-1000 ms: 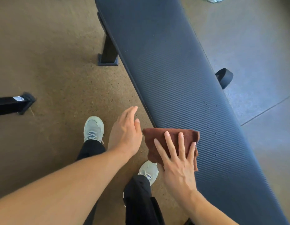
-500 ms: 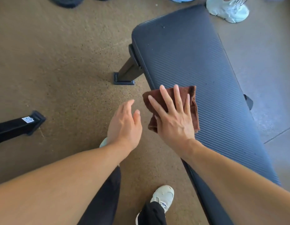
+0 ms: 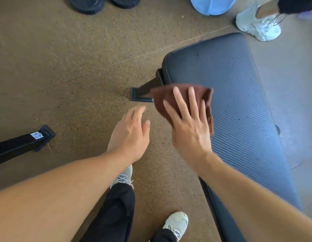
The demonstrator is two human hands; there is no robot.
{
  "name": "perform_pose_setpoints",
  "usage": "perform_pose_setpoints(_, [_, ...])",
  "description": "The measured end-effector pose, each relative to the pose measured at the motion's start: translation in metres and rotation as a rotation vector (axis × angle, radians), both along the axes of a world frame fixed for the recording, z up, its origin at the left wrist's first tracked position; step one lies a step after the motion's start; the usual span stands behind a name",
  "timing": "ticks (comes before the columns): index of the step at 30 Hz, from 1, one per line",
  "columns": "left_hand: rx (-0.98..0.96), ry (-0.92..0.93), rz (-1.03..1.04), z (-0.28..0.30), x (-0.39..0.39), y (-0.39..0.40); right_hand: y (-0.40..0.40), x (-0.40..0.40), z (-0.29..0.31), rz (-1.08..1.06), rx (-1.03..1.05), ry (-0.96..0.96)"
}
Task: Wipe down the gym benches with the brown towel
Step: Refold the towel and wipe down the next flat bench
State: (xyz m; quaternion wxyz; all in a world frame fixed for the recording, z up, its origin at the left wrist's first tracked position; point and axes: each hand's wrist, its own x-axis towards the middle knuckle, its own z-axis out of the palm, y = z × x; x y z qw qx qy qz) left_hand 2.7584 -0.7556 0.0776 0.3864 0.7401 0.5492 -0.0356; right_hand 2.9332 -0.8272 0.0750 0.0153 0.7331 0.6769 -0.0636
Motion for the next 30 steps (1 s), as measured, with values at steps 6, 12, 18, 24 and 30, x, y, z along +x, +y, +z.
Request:
perform_pose_setpoints(6, [-0.101, -0.001, -0.025, -0.004, 0.001, -0.018, -0.102, 0.011, 0.0, 0.08, -0.165, -0.054])
perform_pose_setpoints(12, [-0.105, -0.005, -0.019, -0.009, -0.005, -0.021, 0.025, 0.01, -0.006, 0.129, -0.032, 0.004])
perform_pose_setpoints(18, [-0.132, 0.002, -0.054, 0.006, -0.002, -0.017, 0.13, 0.019, -0.009, 0.06, 0.001, 0.152])
perform_pose_setpoints(24, [0.042, -0.137, 0.079, 0.032, 0.045, 0.035, 0.149, 0.04, -0.002, 0.119, -0.054, 0.351])
perform_pose_setpoints(30, [0.19, -0.188, 0.207, 0.042, 0.106, 0.058, 0.149, 0.051, 0.001, 0.138, -0.095, 0.413])
